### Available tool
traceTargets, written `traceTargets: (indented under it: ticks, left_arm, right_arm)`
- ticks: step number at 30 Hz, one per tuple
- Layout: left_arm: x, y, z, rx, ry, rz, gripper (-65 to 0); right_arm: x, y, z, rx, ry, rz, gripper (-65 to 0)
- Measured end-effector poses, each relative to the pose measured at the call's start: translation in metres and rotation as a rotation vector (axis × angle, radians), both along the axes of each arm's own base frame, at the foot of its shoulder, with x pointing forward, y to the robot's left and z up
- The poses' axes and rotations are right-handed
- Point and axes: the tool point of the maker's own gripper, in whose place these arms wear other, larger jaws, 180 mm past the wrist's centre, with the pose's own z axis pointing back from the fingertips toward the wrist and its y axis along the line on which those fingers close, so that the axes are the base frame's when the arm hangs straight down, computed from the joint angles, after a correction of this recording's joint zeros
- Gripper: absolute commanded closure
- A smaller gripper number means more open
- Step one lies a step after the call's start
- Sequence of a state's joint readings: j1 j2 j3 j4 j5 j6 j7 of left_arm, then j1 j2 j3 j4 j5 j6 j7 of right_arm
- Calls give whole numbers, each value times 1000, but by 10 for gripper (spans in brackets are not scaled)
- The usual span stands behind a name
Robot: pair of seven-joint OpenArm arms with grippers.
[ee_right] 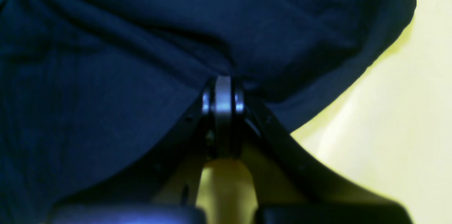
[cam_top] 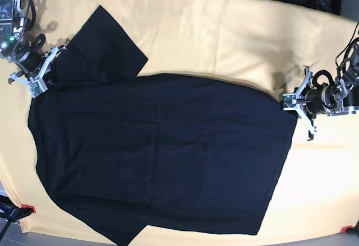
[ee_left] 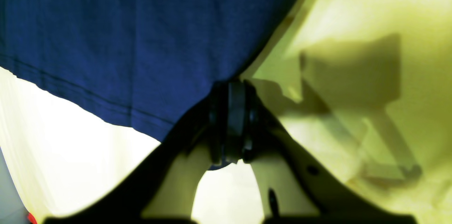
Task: Fold the T-shirt properly
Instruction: 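Hold the shirt corners with both grippers and adjust the grip, then drag the shirt with both grippers toward the robot to flatten it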
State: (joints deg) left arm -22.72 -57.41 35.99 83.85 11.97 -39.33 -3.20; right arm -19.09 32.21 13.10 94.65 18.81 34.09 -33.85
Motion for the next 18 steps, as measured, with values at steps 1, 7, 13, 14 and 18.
traceTargets:
  ticks: [1,7,13,14,18]
  left_arm:
    - [1,-1,4,-2,-7,-5,0]
    - [7,-17,40,-110,-37,-9,0]
    - [-2,-19,47,-129,-18,-22,0]
    - [-4,-19,47,-139,-10,-18,0]
    - [-8,-15,45,-129,4,-13,0]
  right_arm:
    - [1,0,5,-22,-7,8,0]
    - [12,17,44,-42,-91,59,0]
    - [9,17,54,-54,-80,91,0]
    - [7,15,53,-62,-62,89,0]
    - [6,10,57,-61,-40,96,0]
